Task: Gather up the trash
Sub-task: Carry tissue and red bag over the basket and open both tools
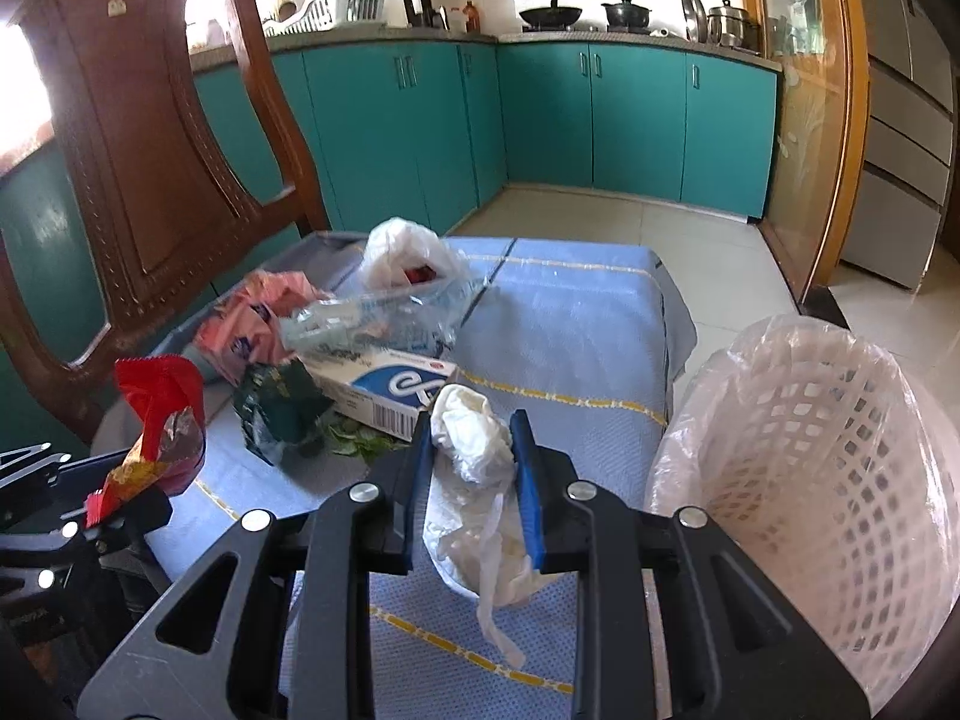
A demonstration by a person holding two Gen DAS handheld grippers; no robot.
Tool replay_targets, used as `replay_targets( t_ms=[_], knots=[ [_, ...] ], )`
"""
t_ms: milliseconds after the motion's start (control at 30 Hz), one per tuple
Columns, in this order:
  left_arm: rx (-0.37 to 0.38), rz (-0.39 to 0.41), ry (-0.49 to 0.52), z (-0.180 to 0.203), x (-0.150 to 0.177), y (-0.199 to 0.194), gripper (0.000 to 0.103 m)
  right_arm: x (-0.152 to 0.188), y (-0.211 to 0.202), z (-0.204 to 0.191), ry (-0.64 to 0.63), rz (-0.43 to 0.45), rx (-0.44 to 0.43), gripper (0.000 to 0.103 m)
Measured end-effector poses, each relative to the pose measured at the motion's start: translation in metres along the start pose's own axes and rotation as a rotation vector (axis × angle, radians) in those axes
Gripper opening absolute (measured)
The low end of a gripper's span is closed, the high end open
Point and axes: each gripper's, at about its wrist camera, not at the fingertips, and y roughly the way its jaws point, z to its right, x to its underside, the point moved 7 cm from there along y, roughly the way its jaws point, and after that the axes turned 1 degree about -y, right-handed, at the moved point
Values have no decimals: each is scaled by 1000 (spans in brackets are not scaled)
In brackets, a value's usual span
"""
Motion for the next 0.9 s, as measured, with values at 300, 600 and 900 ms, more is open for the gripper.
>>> replay_targets(
  t_ms=[300, 600, 900],
  knots=[
    [8, 22, -14, -2, -5, -5, 37, -3, -15, 5, 6, 35, -4, 26],
    [88, 48, 34, 40, -24, -3, 37, -20, -76, 52, 117, 188, 51, 26],
    [278, 12, 142, 146, -42, 27, 37, -2, -137, 165, 427, 279, 191, 27]
  ],
)
